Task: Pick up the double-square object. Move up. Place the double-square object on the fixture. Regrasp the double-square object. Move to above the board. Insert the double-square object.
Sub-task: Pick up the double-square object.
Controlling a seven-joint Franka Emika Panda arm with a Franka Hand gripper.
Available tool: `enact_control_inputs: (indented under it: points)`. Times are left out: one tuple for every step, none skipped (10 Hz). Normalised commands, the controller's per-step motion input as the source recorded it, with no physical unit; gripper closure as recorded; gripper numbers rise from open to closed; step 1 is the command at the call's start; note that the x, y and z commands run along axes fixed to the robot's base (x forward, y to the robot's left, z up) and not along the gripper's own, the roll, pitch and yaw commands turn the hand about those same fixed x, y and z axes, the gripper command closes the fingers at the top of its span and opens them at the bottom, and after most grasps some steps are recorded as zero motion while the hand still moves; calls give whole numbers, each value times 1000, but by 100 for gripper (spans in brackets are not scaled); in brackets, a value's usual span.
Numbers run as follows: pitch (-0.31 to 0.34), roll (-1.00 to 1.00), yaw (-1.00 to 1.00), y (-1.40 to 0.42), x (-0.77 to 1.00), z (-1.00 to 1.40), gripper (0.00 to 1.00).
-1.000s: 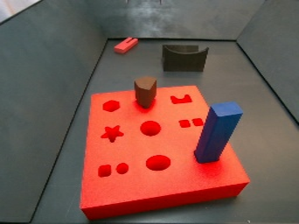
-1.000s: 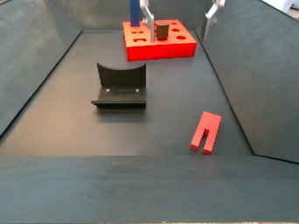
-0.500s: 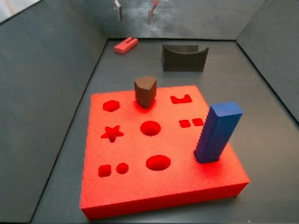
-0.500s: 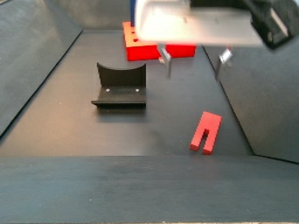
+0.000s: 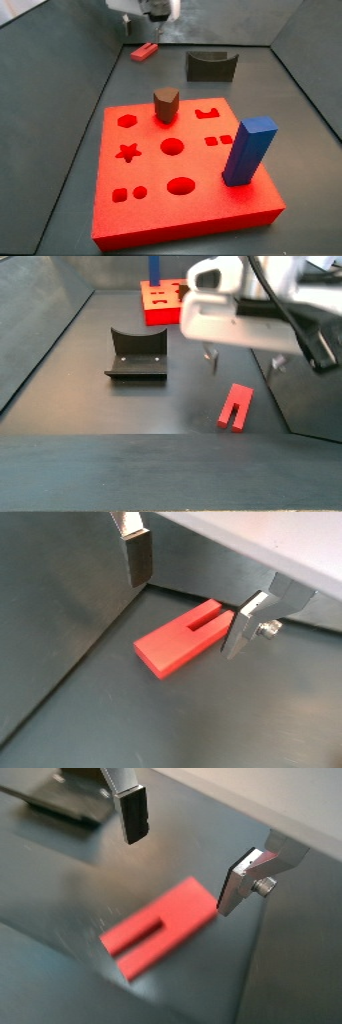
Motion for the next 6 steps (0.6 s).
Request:
enact_control_inputs:
  points:
    - [-16, 0, -537, 374, -414, -1000, 0]
    - [-17, 0, -509, 360, -411, -1000, 0]
    - [-41, -17, -454, 329, -323, -1000, 0]
    - [-34, 0, -451, 26, 0, -1000, 0]
    - [-39, 0, -503, -89, 277, -1000, 0]
    - [-80, 0, -534, -203, 371, -1000, 0]
